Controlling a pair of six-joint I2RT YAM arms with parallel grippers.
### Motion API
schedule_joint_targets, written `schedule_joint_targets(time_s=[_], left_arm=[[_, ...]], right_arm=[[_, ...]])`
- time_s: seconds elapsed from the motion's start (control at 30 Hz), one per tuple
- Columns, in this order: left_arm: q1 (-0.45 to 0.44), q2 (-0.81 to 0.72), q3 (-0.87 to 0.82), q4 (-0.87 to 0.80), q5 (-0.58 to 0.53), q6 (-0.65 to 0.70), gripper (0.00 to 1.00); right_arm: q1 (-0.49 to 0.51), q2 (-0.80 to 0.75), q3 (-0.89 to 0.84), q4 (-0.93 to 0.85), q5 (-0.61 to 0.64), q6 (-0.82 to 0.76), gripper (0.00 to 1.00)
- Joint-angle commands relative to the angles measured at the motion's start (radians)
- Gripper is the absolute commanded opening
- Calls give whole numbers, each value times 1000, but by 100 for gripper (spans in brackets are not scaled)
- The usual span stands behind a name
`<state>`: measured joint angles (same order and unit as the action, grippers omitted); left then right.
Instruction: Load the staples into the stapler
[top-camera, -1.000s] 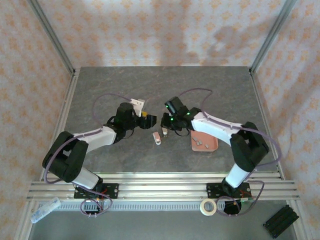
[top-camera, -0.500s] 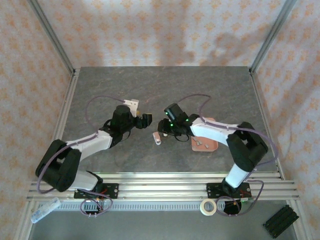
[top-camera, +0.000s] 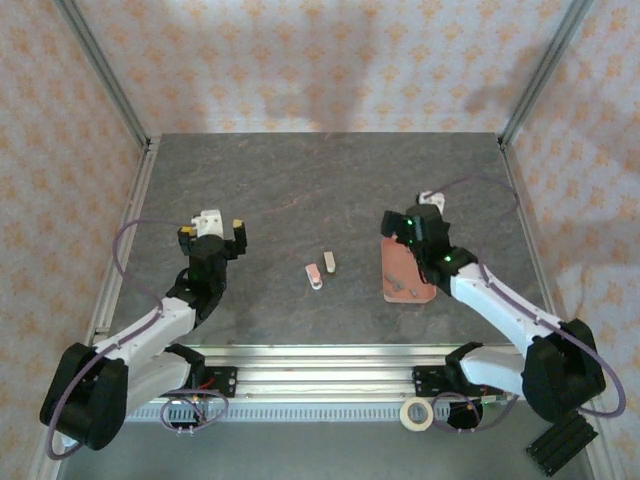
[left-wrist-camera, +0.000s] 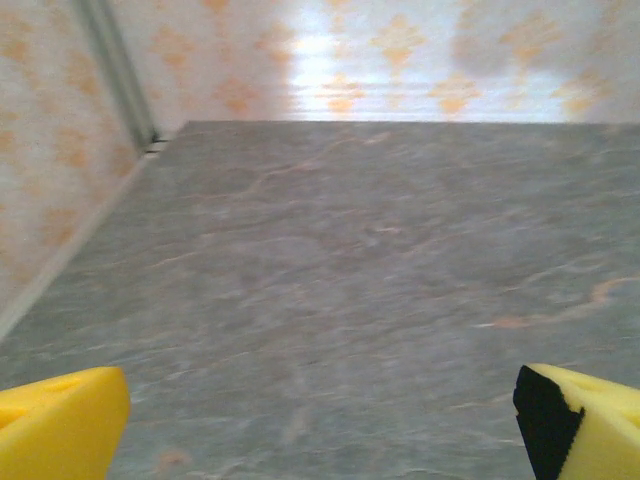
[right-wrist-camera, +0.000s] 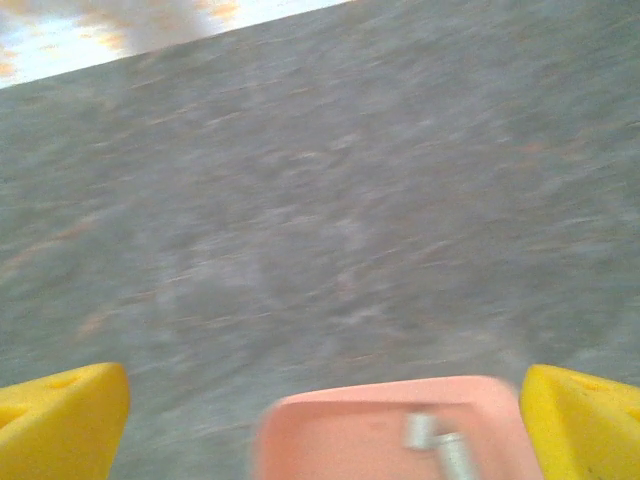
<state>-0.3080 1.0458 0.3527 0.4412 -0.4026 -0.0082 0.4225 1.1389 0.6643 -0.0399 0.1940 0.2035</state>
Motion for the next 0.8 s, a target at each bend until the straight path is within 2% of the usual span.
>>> schedule_joint_targets(time_s=[0.0,0.1,0.13,0.17,0.2,0.23,0.27,0.3,0.33,0.37,0.43,0.5,0.53,0.6,0.63,0.7,0.77], left_arm=[[50,88,-27,105,-39,66,100],[89,217,-84,379,39,68,100],[93,253,-100,470,88,135,100],[99,314,-111,590,75,153,100],[106,366,-110,637,33,125,100],[126,445,-122,688,56,89,100],[148,566,-125,882,75,107,100],[148,558,-90,831,25,98,100],[156,472,-29,571,26,45,100],[183,453,19,418,48,10,100],[221,509,-2,568,82,11,100],[226,467,29,425,92,-12,100],[225,479,31,435,90,-1,100],[224,496,9,516,110,15,100],[224,487,21,472,122,14,100],[224,487,22,464,127,15,100],[225,492,23,478,127,18,100]], right_arm=[[-65,-15,-74,192,135,-166,100],[-147,27,-129,296,120,-183,100],[-173,30,-117,280,91,-184,100],[-192,39,-128,323,62,-210,100],[-203,51,-151,391,45,-241,100],[-214,83,-192,483,25,-280,100],[-221,117,-229,571,6,-325,100],[-224,147,-249,619,4,-351,100],[-228,192,-274,685,9,-355,100],[-231,222,-285,753,16,-364,100],[-250,232,-278,755,-55,-387,100],[-281,309,-282,845,-38,-352,100],[-305,323,-277,835,-27,-315,100],[-369,385,-288,911,-185,-295,100],[-372,416,-286,955,-192,-297,100],[-382,371,-246,798,-206,-289,100],[-394,396,-254,853,-207,-271,100]])
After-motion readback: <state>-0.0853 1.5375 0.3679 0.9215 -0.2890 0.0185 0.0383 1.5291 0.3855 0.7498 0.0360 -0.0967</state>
